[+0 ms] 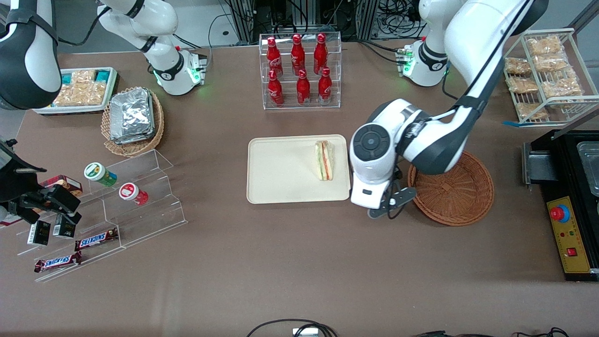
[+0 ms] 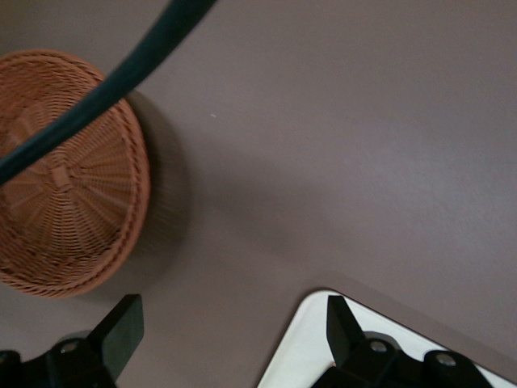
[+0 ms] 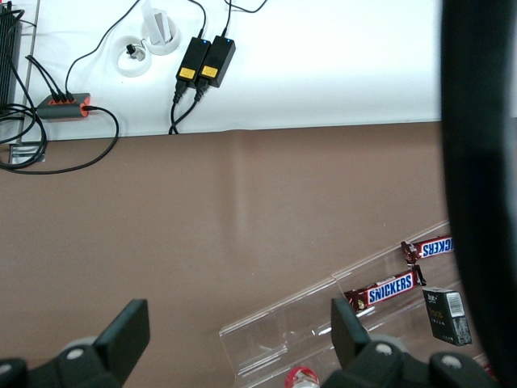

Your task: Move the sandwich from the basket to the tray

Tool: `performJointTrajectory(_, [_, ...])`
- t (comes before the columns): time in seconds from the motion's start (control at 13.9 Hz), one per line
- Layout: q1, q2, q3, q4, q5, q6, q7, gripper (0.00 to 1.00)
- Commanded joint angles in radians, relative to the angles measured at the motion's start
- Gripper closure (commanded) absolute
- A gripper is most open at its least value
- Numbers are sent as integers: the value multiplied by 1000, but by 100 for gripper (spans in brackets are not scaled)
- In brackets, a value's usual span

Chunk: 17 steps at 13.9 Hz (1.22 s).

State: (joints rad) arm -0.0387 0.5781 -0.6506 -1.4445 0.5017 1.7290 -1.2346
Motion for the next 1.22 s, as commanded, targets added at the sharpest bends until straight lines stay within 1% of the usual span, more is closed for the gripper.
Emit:
performJointTrajectory(0.0, [48,-52,-8,-13,-41,-72,18,0])
performJointTrajectory(0.07, [68,-61,-8,-14,-43,-86,47,0])
performJointTrajectory(0.14, [92,-87,-8,-20,-60,-91,85,0])
performJointTrajectory(0.22, [98,-116,3,-22,-95,-106,136,0])
performJointTrajectory(0.29, [99,-154,46,-33,-127,-115,188,0])
performJointTrajectory(0.43, [88,-256,145,-80,-228,-118,326,0])
performJointTrajectory(0.5, [88,-308,188,-103,-265,-121,401,0])
performJointTrajectory(0.86, [99,-472,351,-122,-399,-230,769,0])
performJointTrajectory(1.15, [100,-553,437,-120,-463,-272,1033,0])
